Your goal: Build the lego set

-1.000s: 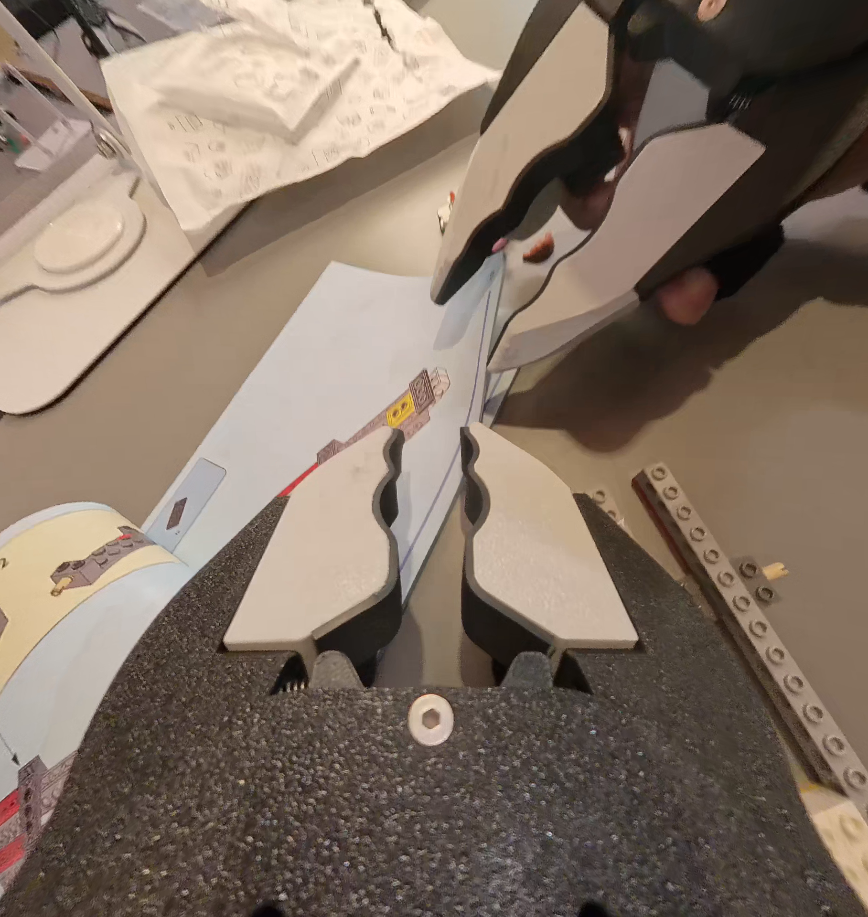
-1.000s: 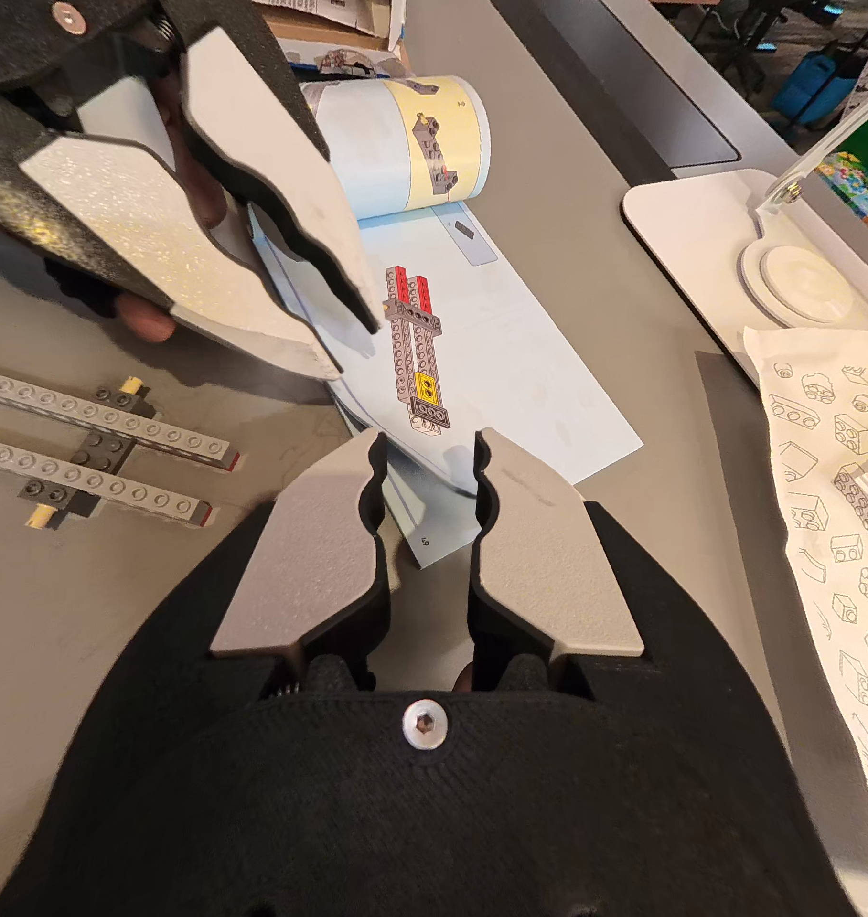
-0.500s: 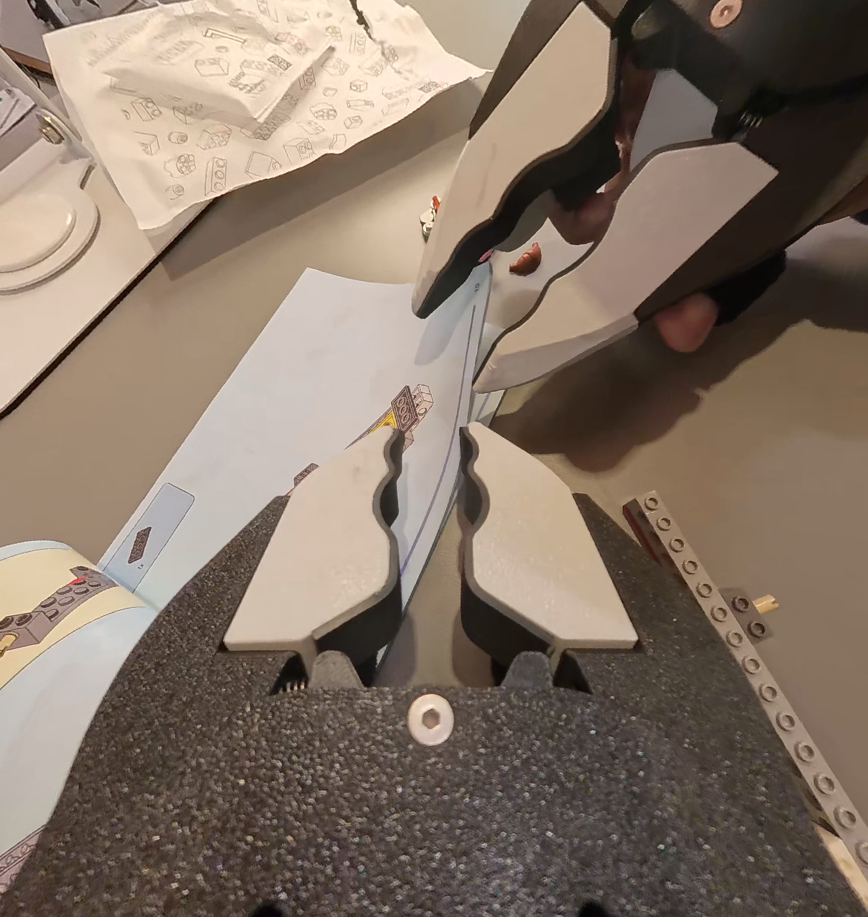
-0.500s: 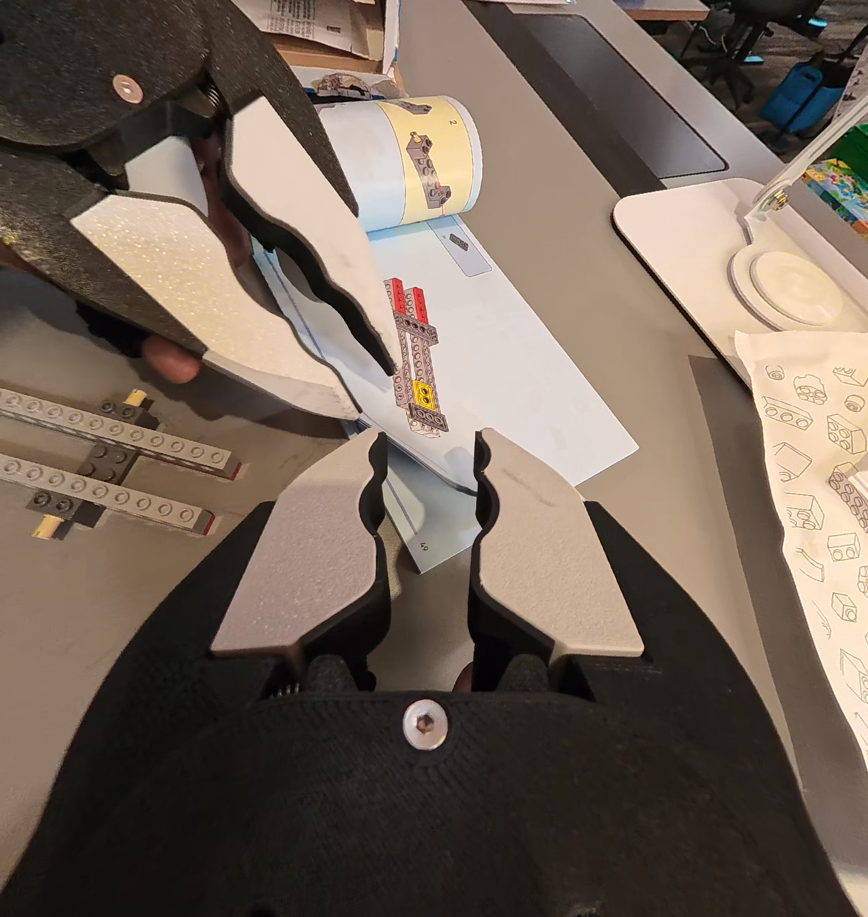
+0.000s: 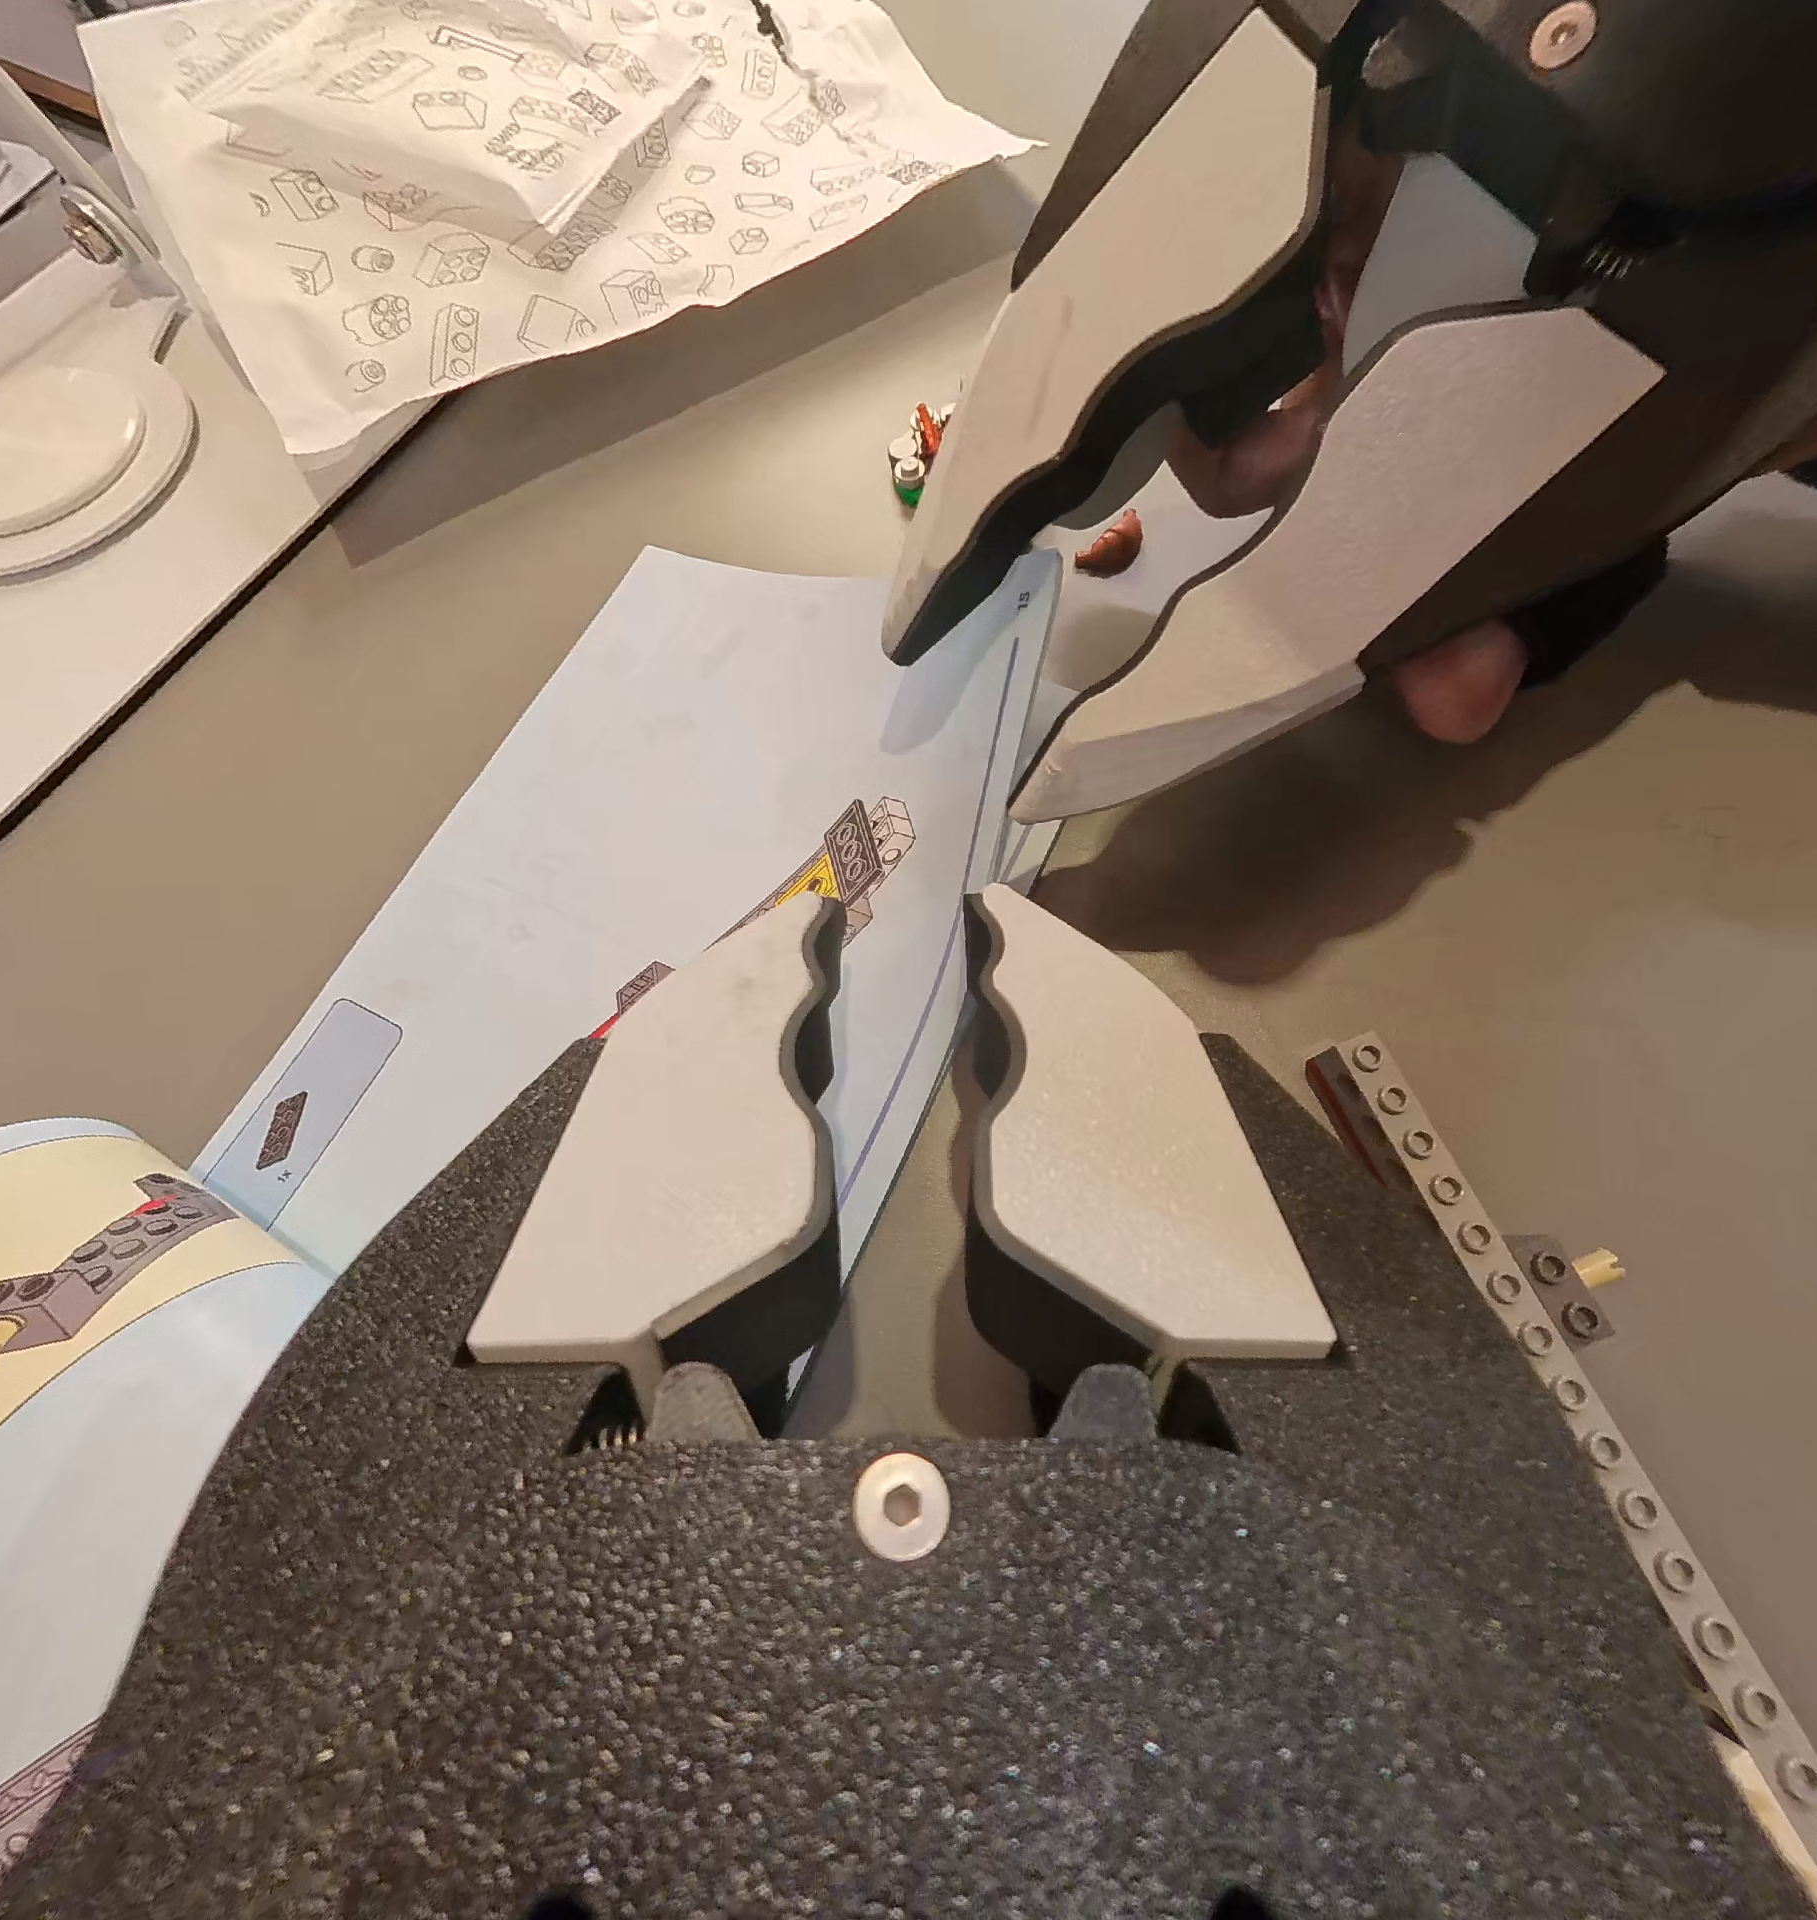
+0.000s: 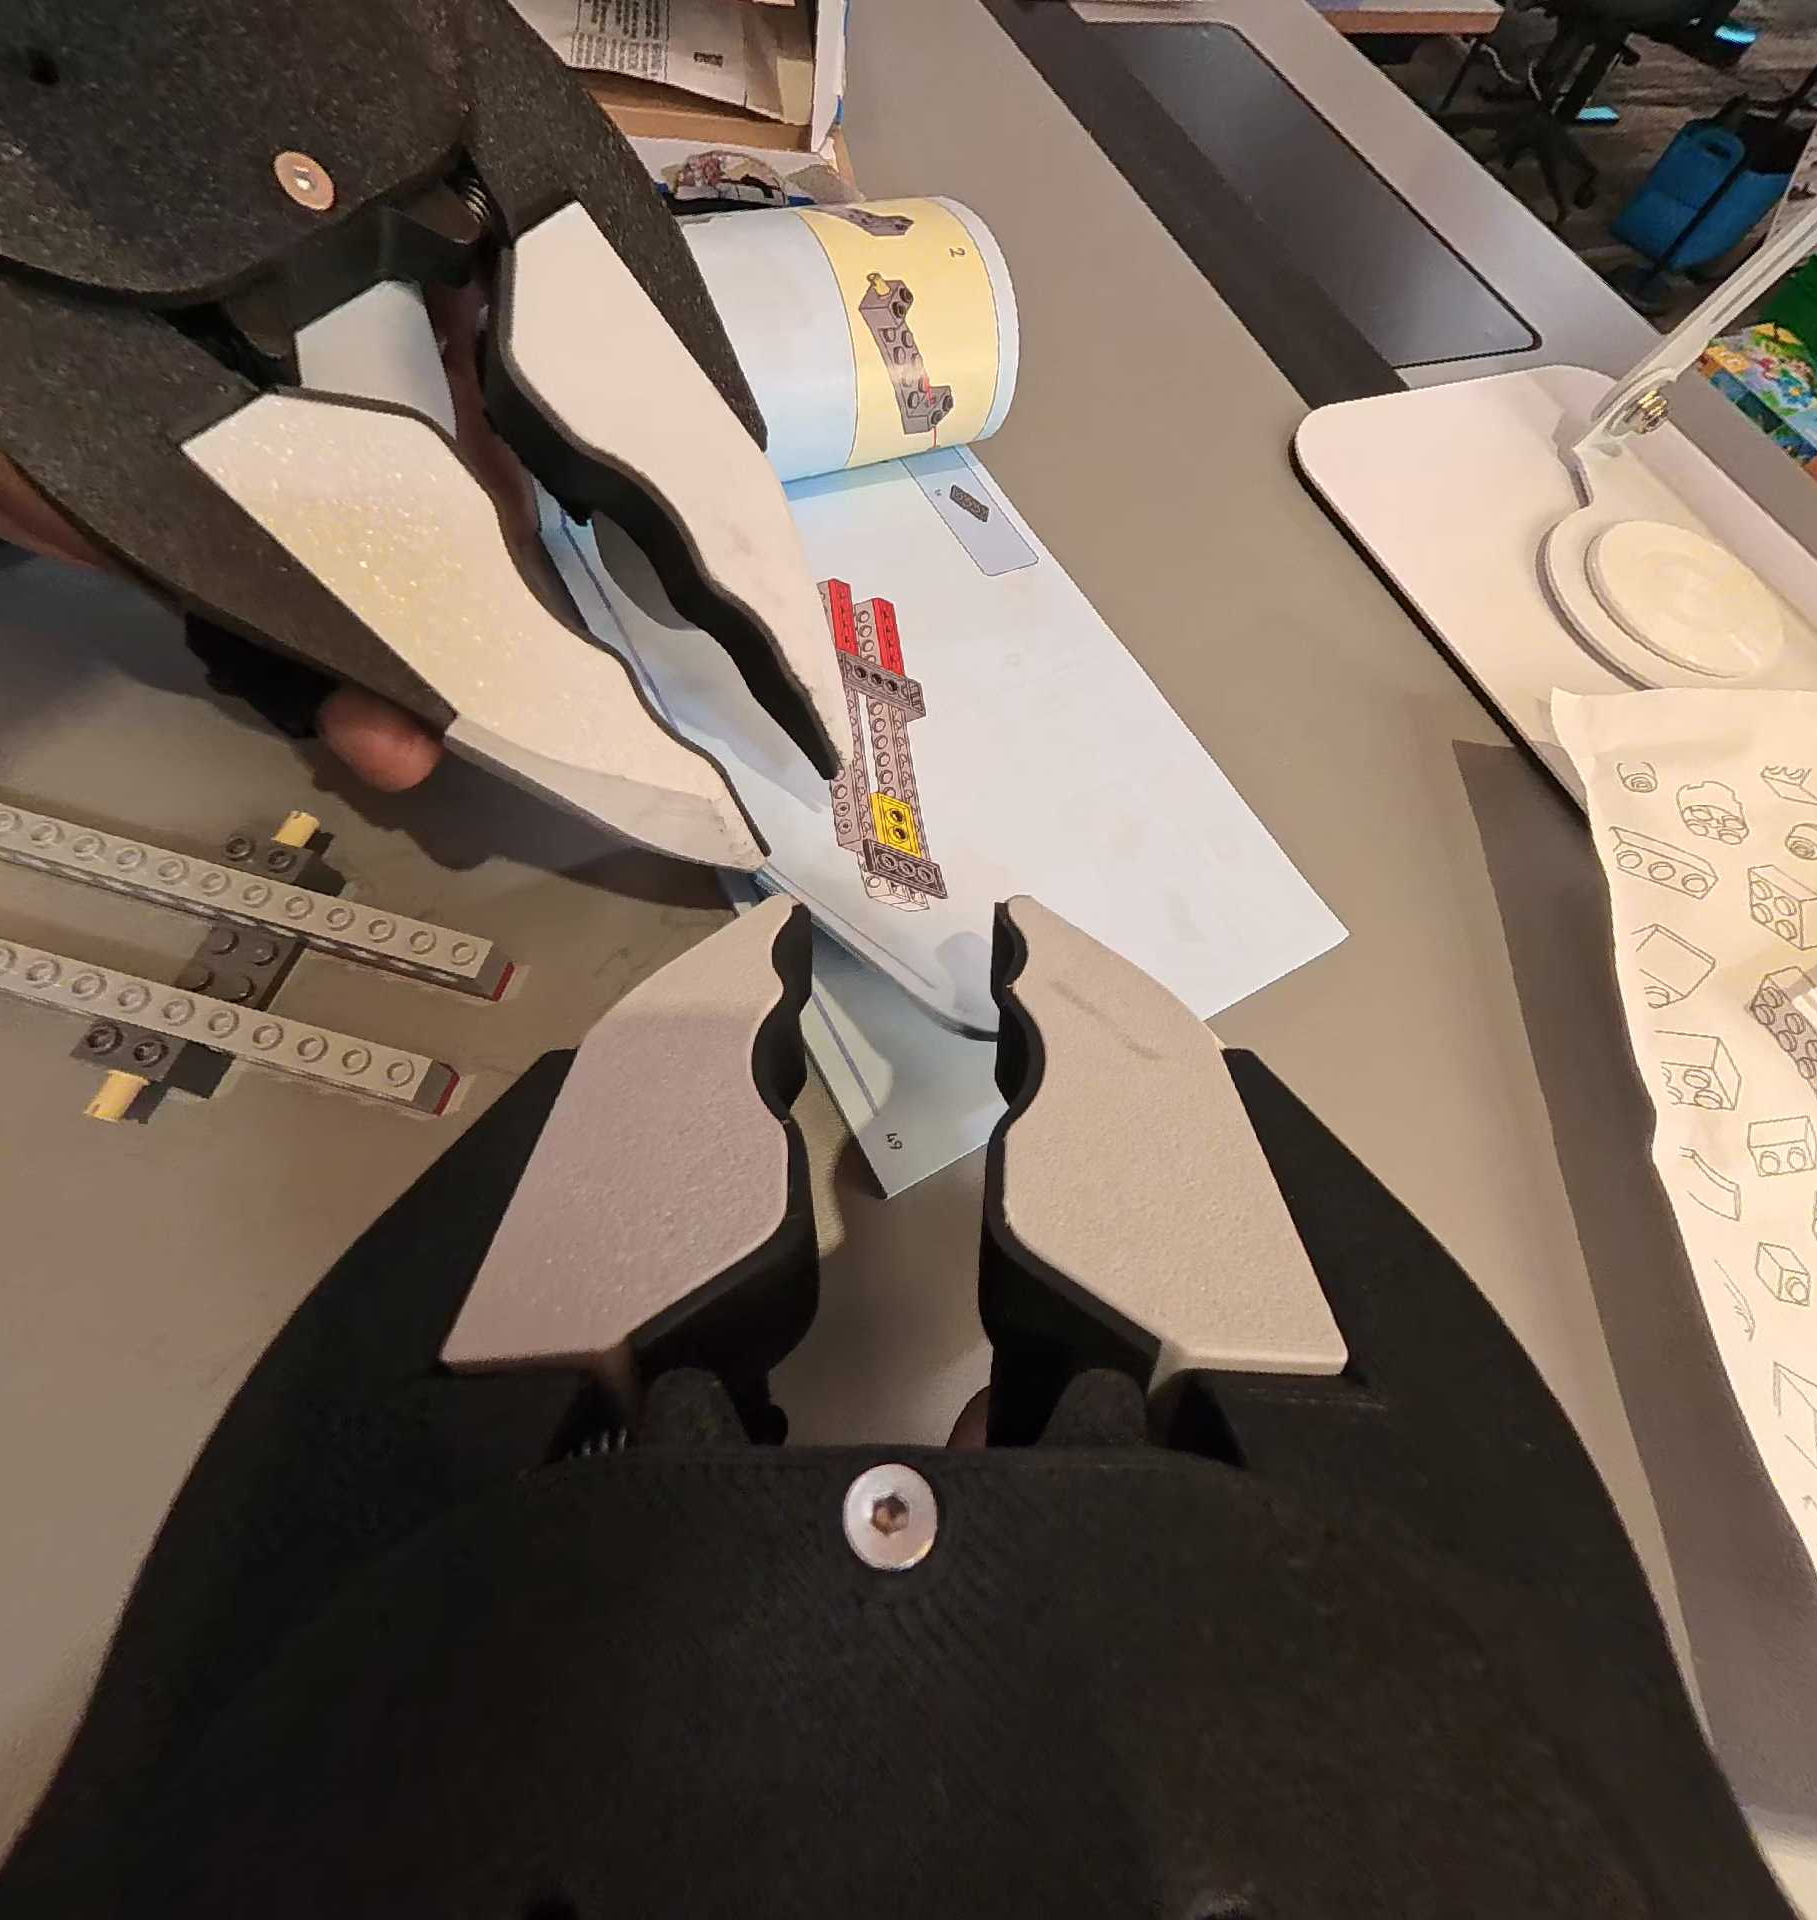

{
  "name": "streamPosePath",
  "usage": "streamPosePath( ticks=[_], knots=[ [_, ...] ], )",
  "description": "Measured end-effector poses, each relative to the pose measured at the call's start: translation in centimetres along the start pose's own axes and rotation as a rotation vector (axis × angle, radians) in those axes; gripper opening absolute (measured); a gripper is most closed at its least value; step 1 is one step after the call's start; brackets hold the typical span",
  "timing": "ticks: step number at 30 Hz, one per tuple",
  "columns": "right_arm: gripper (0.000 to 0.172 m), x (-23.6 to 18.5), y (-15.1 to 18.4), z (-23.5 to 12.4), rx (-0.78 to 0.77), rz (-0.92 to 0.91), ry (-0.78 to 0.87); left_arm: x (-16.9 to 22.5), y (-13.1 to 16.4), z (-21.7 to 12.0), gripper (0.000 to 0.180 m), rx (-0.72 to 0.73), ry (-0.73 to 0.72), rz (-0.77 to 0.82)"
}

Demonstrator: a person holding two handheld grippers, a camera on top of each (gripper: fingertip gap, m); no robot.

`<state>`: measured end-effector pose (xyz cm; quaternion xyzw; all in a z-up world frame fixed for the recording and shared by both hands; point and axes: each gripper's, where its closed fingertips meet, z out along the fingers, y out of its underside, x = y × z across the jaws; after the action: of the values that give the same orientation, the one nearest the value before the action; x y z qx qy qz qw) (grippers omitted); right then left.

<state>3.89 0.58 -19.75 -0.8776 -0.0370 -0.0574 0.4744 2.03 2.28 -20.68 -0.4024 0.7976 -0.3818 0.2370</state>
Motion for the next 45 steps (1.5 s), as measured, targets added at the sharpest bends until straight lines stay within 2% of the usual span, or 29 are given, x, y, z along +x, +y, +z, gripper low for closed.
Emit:
streamPosePath(
  ticks=[10,14,21,30,45],
  knots=[
    [0.038,0.2,-0.8,-0.8,0.026,-0.016,0.024,-0.3,0.0,-0.1,0.023,0.003,-0.01,-0.025],
    [0.039,0.0,1.2,-0.9,-0.083,-0.044,0.006,0.2,0.0,-0.1,0.023,0.004,0.017,-0.005],
    [0.041,-0.4,2.7,0.1,-0.161,-0.055,-0.007,1.0,0.9,0.5,0.023,-0.07,0.029,0.077],
    [0.04,0.8,2.0,0.1,-0.12,-0.043,0.075,0.7,0.8,0.4,0.023,-0.058,0.02,0.055],
    [0.04,0.5,2.0,0.1,-0.125,-0.051,0.06,1.2,1.4,0.7,0.024,-0.102,0.017,0.113]
  ],
)
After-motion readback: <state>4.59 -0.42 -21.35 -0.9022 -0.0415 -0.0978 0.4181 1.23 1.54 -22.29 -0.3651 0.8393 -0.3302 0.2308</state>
